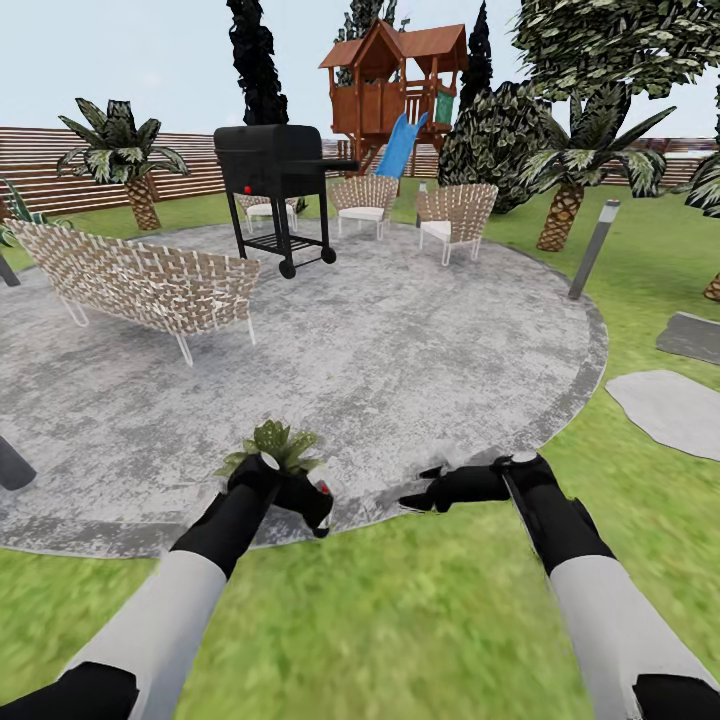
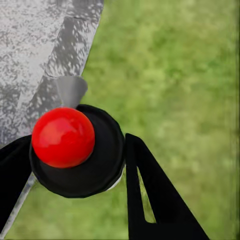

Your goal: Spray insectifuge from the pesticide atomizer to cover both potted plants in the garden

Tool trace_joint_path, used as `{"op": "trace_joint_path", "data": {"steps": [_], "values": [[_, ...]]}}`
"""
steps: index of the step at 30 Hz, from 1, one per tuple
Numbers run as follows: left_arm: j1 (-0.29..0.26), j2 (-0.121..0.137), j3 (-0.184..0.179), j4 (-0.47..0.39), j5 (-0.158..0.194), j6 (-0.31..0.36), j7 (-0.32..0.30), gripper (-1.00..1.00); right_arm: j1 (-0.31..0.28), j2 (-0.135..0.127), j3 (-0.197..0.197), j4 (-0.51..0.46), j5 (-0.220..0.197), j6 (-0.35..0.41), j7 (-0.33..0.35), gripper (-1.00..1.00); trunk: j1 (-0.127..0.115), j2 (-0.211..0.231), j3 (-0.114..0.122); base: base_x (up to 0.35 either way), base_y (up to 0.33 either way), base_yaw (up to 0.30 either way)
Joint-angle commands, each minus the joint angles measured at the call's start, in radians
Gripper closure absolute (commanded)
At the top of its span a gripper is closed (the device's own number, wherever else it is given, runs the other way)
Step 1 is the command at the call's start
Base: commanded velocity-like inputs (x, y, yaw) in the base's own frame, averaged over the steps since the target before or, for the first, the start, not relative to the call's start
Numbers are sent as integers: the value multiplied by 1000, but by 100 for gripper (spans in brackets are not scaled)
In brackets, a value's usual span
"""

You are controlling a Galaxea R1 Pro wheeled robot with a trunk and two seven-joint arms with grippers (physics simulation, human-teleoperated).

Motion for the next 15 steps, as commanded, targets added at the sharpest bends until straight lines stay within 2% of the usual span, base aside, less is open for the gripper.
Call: {"op": "trace_joint_path", "data": {"steps": [1,2,3,5,7,9,11,12,13,15], "values": [[13,-2,1,-1,13,7,3,100,-1,-10,-42,-2,5,8,-6,-100,0,0,-1,0,0,0],[33,-3,3,-1,33,6,17,100,-1,-24,-107,-2,5,8,-23,-100,0,0,-1,0,0,0],[53,-3,8,-2,53,6,36,100,-1,-39,-191,-2,5,7,-46,-100,0,0,-1,0,0,0],[84,-3,23,-2,85,5,84,100,1,-57,-374,-2,6,6,-86,-100,0,0,-1,0,0,0],[134,-2,66,-3,107,2,143,100,16,-66,-589,-1,12,-22,-106,-100,0,0,-1,0,0,0],[166,-1,116,-3,114,0,173,100,59,-69,-699,-1,23,-91,-118,-100,0,0,-1,0,0,0],[190,-1,188,-3,117,-6,197,100,113,-70,-811,0,30,-185,-166,-100,0,0,-1,0,0,0],[200,-1,231,-3,118,-14,206,100,133,-70,-869,0,32,-228,-206,-100,0,0,-1,0,0,0],[215,-1,294,-3,118,-36,216,100,152,-68,-951,2,35,-283,-279,-100,0,0,-1,0,0,0],[229,-2,371,-2,119,-77,233,100,168,-65,-1025,31,38,-346,-385,-100,0,0,-1,0,0,0]]}}
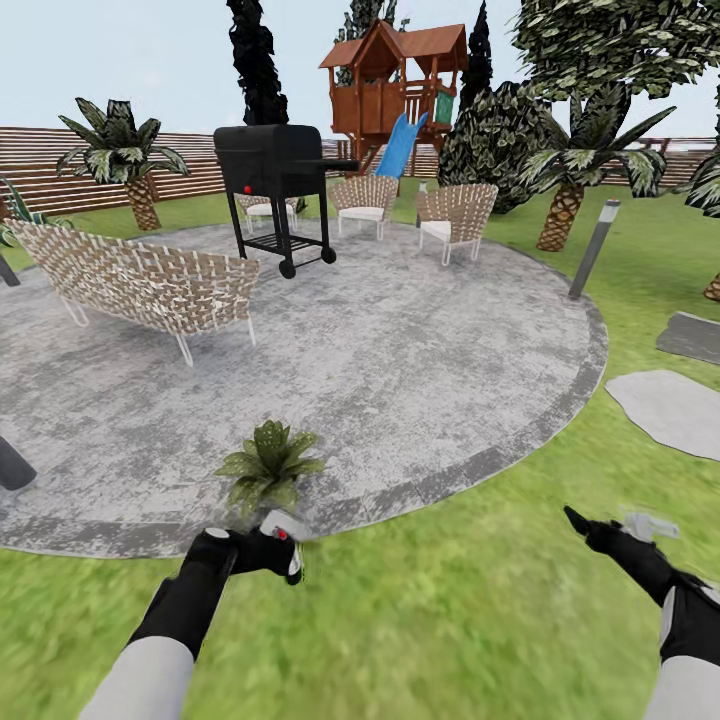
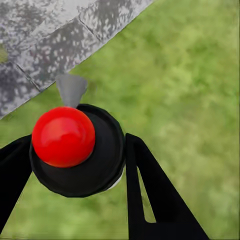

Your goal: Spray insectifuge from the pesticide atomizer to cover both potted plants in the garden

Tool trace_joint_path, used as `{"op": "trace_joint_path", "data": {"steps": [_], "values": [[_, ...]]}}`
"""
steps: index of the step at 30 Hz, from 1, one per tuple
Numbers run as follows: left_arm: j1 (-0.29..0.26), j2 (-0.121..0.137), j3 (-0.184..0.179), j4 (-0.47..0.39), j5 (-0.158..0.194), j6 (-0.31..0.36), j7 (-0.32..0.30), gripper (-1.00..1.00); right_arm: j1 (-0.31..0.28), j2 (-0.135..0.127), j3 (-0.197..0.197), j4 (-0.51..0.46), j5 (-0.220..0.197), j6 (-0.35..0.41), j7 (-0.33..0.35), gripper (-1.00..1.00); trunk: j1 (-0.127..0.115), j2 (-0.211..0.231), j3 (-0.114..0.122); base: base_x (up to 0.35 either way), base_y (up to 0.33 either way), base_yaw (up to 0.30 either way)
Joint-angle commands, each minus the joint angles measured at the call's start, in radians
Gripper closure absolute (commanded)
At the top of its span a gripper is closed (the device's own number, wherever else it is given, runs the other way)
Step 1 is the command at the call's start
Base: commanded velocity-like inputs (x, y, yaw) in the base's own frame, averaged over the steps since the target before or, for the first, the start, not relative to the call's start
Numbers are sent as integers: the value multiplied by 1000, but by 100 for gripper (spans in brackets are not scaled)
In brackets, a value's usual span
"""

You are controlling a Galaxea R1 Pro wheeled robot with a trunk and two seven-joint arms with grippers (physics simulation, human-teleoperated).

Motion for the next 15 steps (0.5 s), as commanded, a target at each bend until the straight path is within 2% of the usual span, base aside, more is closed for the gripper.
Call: {"op": "trace_joint_path", "data": {"steps": [1,3,6,7,9,10,12,13,14,15], "values": [[5,-2,61,0,-3,-17,24,100,13,1,-32,65,3,-31,-78,-100,0,0,-1,0,0,0],[36,-4,152,5,-1,-38,122,100,24,-2,-52,240,4,-60,-277,-100,0,0,-1,0,0,0],[66,-5,221,21,10,-87,227,100,27,-3,-56,391,8,-76,-499,-100,0,0,-1,0,0,0],[69,-5,237,32,25,-102,252,100,27,-3,-57,409,8,-80,-525,-100,0,0,-1,0,0,0],[72,-4,276,72,77,-130,324,100,28,-3,-58,431,7,-84,-555,-100,0,0,-1,0,0,0],[73,-4,295,113,105,-142,413,100,28,-3,-58,437,7,-86,-563,-100,0,0,-1,0,0,0],[74,-4,304,167,119,-180,485,100,28,-2,-58,440,7,-87,-567,-100,0,0,-1,0,0,0],[74,-4,306,187,122,-206,498,100,28,-2,-57,441,7,-87,-568,-100,0,0,-1,0,0,0],[74,-3,309,253,125,-256,520,100,28,2,-56,447,8,-88,-568,-100,0,0,-1,0,0,0],[74,-3,310,264,126,-261,522,100,28,4,-55,449,9,-88,-568,-100,0,0,-1,0,0,0]]}}
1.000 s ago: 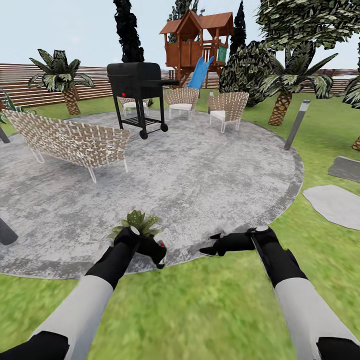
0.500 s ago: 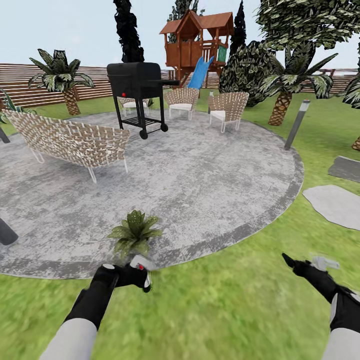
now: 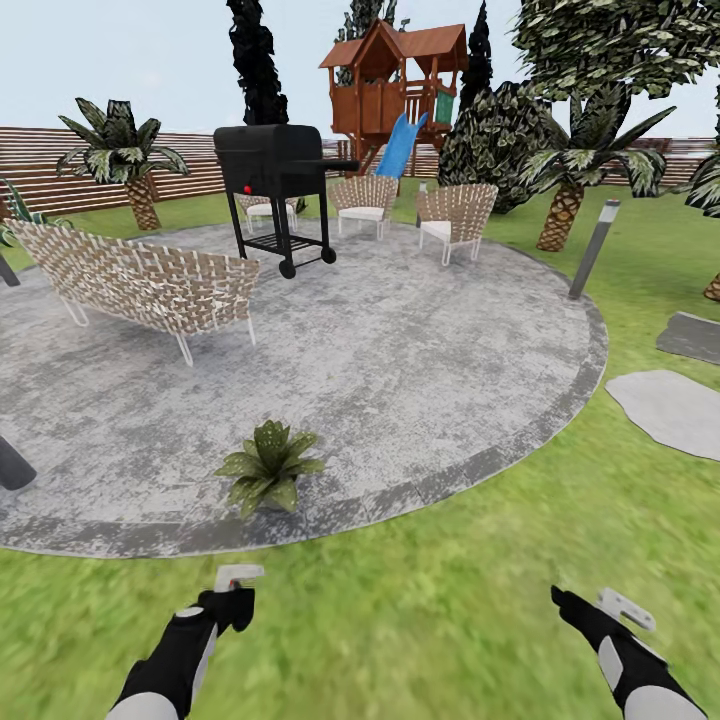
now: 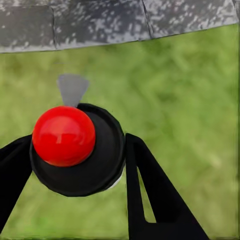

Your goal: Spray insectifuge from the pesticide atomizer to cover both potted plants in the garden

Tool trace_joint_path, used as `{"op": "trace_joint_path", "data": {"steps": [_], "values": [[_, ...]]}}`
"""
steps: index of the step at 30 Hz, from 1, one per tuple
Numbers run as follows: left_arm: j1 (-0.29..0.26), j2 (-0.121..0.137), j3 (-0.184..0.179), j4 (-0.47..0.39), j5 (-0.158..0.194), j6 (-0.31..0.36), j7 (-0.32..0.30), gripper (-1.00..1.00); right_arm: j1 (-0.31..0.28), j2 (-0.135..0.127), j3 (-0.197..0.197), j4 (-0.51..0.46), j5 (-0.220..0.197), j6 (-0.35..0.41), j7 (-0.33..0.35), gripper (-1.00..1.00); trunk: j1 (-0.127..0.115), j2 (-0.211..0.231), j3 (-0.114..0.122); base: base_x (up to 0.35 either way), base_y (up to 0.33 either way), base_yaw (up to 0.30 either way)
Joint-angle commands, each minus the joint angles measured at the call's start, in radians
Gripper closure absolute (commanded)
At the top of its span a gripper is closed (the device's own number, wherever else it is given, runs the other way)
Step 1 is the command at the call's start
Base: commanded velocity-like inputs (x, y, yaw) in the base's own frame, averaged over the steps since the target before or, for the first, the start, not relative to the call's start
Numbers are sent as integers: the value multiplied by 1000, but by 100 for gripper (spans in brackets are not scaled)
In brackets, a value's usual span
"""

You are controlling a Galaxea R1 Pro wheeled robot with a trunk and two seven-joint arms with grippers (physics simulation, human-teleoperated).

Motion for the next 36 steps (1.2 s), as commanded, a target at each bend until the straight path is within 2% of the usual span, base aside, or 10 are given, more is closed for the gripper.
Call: {"op": "trace_joint_path", "data": {"steps": [1,2,6,10,16,21,26,28,33,36], "values": [[-1,1,13,36,-8,-15,-7,100,-1,2,-7,4,8,2,7,-100,0,0,-1,0,0,0],[-1,1,15,40,-8,-25,-7,100,-1,3,-3,5,14,1,8,-100,0,0,-1,0,0,0],[0,4,19,75,-9,-54,-6,100,-1,4,149,12,223,2,9,-100,0,0,-1,0,0,0],[1,5,20,88,-9,-56,-6,100,-1,4,244,38,276,3,4,-100,0,0,-1,0,0,0],[20,12,20,111,-9,-113,69,100,-1,7,243,120,270,2,-109,-100,0,0,-1,0,0,0],[32,13,20,123,-7,-136,122,100,-1,9,108,151,112,2,-412,-100,0,0,-1,0,0,0],[33,13,20,126,-6,-137,126,100,-1,10,106,166,65,2,-436,-100,0,0,-1,0,0,0],[33,13,20,126,-6,-137,126,100,-1,9,166,174,83,2,-425,-100,0,0,-1,0,0,0],[33,13,20,146,-8,-137,126,100,-1,9,565,195,183,2,-369,-100,0,0,-1,0,0,0],[33,13,20,149,-8,-137,126,100,-1,7,668,229,195,4,-366,-100,0,0,-1,0,0,0]]}}
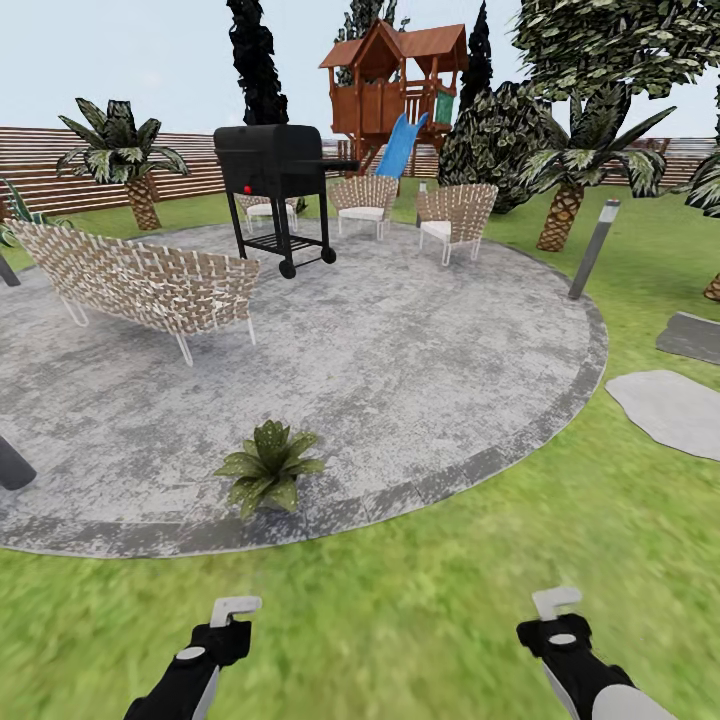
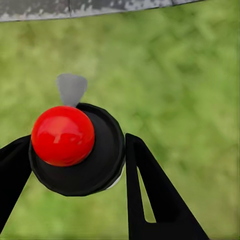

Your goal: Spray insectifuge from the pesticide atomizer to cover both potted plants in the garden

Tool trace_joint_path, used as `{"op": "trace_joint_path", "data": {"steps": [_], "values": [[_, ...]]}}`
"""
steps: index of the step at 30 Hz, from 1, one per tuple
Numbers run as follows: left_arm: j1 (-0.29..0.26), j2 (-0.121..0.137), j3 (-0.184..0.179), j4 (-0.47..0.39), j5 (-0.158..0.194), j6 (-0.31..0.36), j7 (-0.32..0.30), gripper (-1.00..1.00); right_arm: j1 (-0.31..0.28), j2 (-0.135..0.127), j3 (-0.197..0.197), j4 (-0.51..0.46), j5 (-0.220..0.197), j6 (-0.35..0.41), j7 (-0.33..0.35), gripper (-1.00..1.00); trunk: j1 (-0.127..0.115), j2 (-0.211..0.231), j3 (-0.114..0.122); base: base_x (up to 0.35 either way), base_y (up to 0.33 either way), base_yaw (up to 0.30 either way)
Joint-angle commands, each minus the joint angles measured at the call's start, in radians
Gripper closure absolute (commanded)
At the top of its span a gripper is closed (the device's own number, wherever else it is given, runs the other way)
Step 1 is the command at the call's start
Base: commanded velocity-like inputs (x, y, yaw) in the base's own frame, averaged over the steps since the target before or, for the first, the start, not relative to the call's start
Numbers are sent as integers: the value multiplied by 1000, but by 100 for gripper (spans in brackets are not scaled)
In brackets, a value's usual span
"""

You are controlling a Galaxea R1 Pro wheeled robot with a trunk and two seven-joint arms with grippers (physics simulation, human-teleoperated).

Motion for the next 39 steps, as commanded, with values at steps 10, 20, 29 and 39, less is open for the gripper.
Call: {"op": "trace_joint_path", "data": {"steps": [10,20,29,39], "values": [[-1,-1,8,23,-8,-11,-6,100,-1,0,-56,15,-192,11,-2,-100,0,0,-1,0,0,0],[-1,0,8,44,-8,-40,-6,100,-1,1,-65,17,-428,13,-2,-100,0,0,-1,0,0,0],[-1,15,7,156,-10,-41,-8,100,-1,1,-65,18,-431,6,-2,-100,0,0,-1,0,0,0],[0,33,7,278,-11,-42,-9,100,-1,1,-62,126,-428,5,2,-100,0,0,-1,0,0,0]]}}
